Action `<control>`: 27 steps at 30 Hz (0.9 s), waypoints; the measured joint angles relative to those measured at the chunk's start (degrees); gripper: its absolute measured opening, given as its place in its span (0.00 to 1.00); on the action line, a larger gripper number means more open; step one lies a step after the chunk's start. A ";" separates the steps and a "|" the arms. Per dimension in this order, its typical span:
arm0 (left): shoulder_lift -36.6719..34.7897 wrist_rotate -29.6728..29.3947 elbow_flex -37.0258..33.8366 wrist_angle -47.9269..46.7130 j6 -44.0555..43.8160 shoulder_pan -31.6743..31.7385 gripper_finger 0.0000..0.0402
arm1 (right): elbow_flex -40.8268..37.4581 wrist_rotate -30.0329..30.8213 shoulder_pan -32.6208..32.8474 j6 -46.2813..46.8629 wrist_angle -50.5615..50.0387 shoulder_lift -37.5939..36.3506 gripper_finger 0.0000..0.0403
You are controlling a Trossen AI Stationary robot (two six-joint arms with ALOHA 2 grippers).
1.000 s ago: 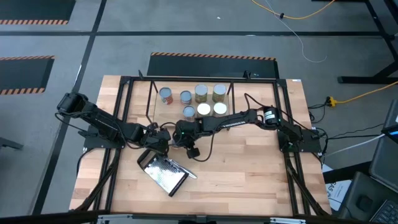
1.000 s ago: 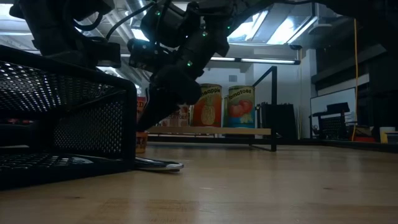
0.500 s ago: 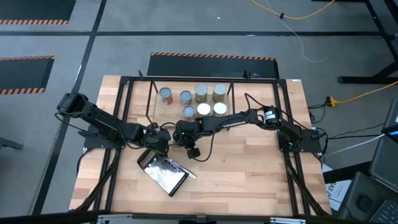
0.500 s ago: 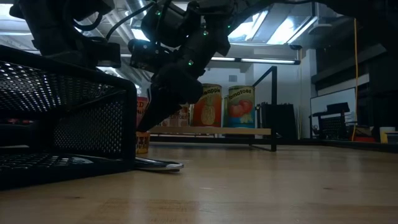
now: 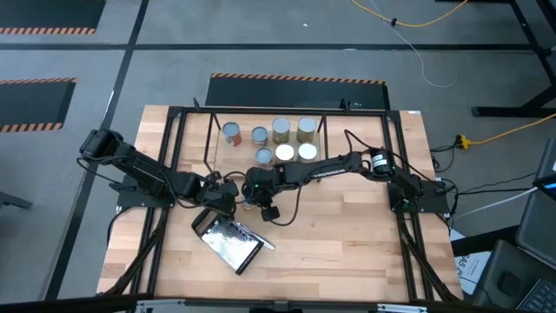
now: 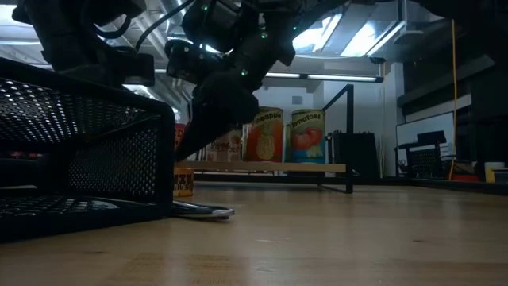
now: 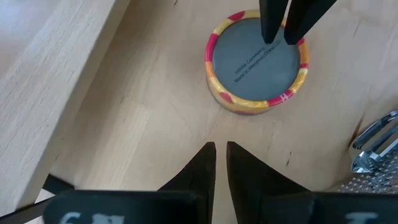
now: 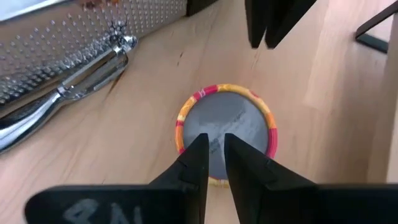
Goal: Pick and place cans onto a shelf
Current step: Put the canned pineapple rings on the shelf
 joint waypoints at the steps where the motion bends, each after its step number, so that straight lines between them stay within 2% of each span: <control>1: 0.00 0.00 0.00 0.12 0.00 0.00 0.08 | 0.02 -0.01 0.01 0.00 -0.03 -0.11 0.14; 12: 0.00 -0.11 -0.02 1.60 0.09 0.02 0.02 | 0.10 0.49 0.38 0.22 -5.21 -1.89 0.14; 27: 0.04 0.32 -0.02 2.81 -0.55 -0.04 0.00 | -5.69 0.51 0.38 2.01 -1.08 -1.50 0.14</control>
